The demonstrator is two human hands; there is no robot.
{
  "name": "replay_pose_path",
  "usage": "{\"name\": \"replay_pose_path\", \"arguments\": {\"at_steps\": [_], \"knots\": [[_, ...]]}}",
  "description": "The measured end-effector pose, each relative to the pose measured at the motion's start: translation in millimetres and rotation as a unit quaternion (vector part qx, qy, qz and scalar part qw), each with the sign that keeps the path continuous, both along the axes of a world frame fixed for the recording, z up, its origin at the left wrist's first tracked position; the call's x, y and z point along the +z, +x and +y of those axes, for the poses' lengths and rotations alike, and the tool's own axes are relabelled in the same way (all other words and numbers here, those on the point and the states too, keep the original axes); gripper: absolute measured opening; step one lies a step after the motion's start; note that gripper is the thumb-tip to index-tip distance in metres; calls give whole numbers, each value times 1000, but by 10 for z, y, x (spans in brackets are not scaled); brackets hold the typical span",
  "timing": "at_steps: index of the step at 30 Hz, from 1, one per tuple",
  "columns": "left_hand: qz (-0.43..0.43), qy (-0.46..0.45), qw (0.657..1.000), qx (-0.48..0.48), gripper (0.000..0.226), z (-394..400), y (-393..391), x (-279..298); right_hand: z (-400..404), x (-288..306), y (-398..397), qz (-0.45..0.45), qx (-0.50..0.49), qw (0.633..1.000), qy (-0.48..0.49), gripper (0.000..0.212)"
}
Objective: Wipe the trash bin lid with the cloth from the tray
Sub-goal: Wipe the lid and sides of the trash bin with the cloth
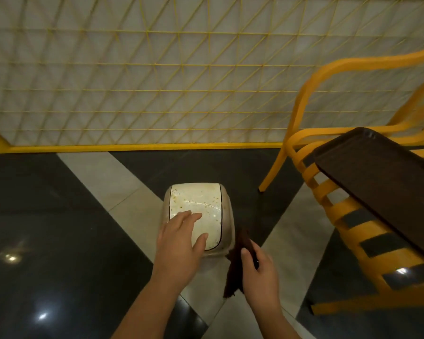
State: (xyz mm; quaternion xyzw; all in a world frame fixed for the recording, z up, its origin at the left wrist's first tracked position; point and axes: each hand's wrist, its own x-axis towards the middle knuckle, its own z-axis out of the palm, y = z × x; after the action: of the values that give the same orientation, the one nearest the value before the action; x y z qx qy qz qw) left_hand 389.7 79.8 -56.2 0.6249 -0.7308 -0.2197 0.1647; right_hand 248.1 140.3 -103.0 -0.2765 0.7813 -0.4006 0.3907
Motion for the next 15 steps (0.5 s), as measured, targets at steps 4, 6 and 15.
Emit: {"name": "replay_pose_path", "arguments": {"at_steps": [4,6,15], "knots": [[-56,-14,998,-33,50,-293,-99,-190,-86,-203,17,7,-3,1000,-2,36],[-65,-33,997,-31,51,-442,-168,-264,-127,-288,3,23,2,1000,-15,38],[-87,-73,992,-56,48,-762,-346,-471,-300,-624,-53,162,62,978,-117,39]]}}
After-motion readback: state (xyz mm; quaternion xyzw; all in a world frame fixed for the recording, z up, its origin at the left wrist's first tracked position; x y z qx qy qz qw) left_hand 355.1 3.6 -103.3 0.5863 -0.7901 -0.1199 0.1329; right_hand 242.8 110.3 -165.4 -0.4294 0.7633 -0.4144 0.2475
